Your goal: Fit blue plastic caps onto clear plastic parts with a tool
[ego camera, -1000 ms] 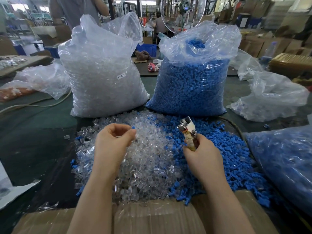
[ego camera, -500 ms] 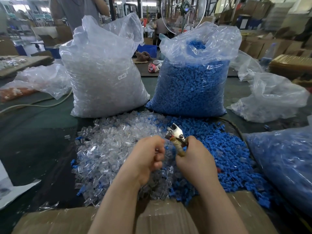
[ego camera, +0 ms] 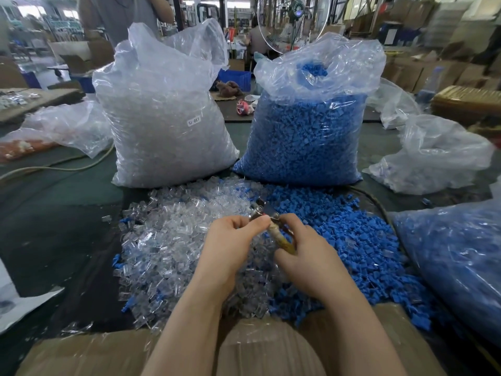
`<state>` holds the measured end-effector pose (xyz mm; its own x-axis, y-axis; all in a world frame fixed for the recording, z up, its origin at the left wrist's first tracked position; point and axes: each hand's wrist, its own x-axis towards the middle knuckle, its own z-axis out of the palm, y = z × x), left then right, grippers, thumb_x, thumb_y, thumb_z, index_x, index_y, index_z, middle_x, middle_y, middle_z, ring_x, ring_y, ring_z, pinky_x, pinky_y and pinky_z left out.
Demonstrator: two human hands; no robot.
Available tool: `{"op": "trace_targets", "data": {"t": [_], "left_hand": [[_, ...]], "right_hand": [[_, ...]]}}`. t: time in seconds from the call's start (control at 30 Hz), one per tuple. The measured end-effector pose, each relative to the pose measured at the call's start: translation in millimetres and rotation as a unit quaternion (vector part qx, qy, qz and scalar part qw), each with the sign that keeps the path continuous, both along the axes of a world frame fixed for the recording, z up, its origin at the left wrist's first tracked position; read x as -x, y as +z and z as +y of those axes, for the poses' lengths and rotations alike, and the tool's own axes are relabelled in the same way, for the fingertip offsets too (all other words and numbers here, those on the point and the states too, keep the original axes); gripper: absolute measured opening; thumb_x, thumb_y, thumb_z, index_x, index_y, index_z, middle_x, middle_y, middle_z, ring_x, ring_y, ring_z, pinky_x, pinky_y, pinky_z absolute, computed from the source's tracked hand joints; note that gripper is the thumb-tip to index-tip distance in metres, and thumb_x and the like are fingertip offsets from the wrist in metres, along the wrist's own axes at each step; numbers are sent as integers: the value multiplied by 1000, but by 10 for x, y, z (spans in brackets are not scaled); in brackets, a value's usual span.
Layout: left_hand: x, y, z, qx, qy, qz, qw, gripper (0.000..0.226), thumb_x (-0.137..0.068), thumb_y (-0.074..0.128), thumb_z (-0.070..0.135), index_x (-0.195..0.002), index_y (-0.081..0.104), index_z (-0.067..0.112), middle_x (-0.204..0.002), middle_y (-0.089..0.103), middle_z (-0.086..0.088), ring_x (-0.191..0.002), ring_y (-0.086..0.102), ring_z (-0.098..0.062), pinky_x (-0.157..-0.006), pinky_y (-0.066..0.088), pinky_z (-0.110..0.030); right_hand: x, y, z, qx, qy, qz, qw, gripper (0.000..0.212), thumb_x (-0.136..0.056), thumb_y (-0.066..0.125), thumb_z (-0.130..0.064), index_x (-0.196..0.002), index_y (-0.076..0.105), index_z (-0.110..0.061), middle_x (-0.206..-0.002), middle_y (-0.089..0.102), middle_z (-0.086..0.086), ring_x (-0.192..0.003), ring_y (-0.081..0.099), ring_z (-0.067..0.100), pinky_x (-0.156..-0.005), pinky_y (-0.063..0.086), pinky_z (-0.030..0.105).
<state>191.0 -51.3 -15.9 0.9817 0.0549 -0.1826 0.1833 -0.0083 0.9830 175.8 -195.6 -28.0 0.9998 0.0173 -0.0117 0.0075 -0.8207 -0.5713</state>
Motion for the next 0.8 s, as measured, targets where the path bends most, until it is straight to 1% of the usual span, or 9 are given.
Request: {"op": "trace_targets", "data": {"t": [0.07, 0.1, 0.2, 0.33, 0.47, 0.53, 0.63, 0.73, 0.8], "left_hand": [[-5, 12, 32, -36, -13, 3, 999, 25, -92, 66, 31, -91, 65, 6, -61, 39, 6, -46, 31, -8, -47, 25, -26], [-11, 17, 62, -55, -12, 5, 998, 19, -96, 58, 27, -96, 65, 9, -65, 44, 6, -49, 36, -7, -48, 29, -26], [-33, 39, 218, -95, 11, -4, 995, 22, -100, 40, 13, -99, 62, 15, -74, 51, 4, -52, 40, -5, -49, 35, -21], [-46, 98, 537, -114, 99, -35, 988, 17, -103, 45, 21, -99, 61, 17, -86, 62, -1, -57, 45, -7, -48, 39, -19], [-31, 44, 859, -150, 194, -52, 968, 20, -101, 52, 31, -99, 66, 16, -83, 61, 2, -59, 45, -9, -52, 39, -21], [-44, -29, 1029, -154, 239, -42, 958, 18, -101, 51, 26, -106, 66, 18, -80, 59, 6, -61, 48, -11, -53, 39, -24], [-58, -211, 1334, -150, 307, -7, 940, 37, -96, 39, 7, -122, 63, 15, -79, 60, 3, -54, 44, -15, -48, 40, -25], [-12, -377, 1577, -114, 392, 26, 912, 42, -95, 44, 6, -135, 58, 10, -101, 68, -14, -62, 51, -20, -59, 44, -31], [-30, -447, 1654, -51, 445, 53, 893, 45, -96, 50, 6, -141, 52, 10, -124, 64, -17, -85, 62, -25, -74, 49, -34]], "right_hand": [[-12, -10, -3, 21, -21, -14, 999, 52, -87, 52, -38, -130, 24, -51, -109, 51, -2, -92, 55, 25, -81, 48, 42], [-17, -17, -12, 36, -36, -24, 998, 52, -88, 51, -37, -131, 24, -49, -106, 51, -2, -89, 55, 25, -78, 48, 41], [-29, -43, -48, 42, -94, -51, 993, 46, -89, 53, -34, -129, 31, -37, -99, 56, -1, -78, 56, 24, -64, 43, 36], [-66, -79, -102, 25, -157, -43, 986, 24, -90, 57, -32, -107, 43, -24, -84, 55, -4, -67, 53, 15, -53, 36, 32], [-73, -108, -122, 43, -178, -31, 983, 22, -88, 60, -30, -97, 40, -25, -82, 50, -6, -68, 49, 16, -58, 36, 32], [-63, -126, -122, 54, -187, -22, 981, 25, -87, 62, -28, -98, 39, -25, -83, 49, -5, -71, 48, 19, -58, 36, 32], [-59, -137, -133, 59, -204, -15, 977, 24, -87, 62, -25, -97, 41, -23, -76, 44, -6, -70, 46, 19, -54, 33, 31], [-64, -124, -156, 62, -223, -9, 973, 22, -89, 61, -27, -97, 41, -23, -76, 43, -5, -66, 44, 18, -52, 32, 30], [-63, -122, -171, 70, -229, -3, 971, 22, -91, 61, -29, -98, 42, -22, -78, 45, -4, -65, 43, 17, -52, 31, 30]]}}
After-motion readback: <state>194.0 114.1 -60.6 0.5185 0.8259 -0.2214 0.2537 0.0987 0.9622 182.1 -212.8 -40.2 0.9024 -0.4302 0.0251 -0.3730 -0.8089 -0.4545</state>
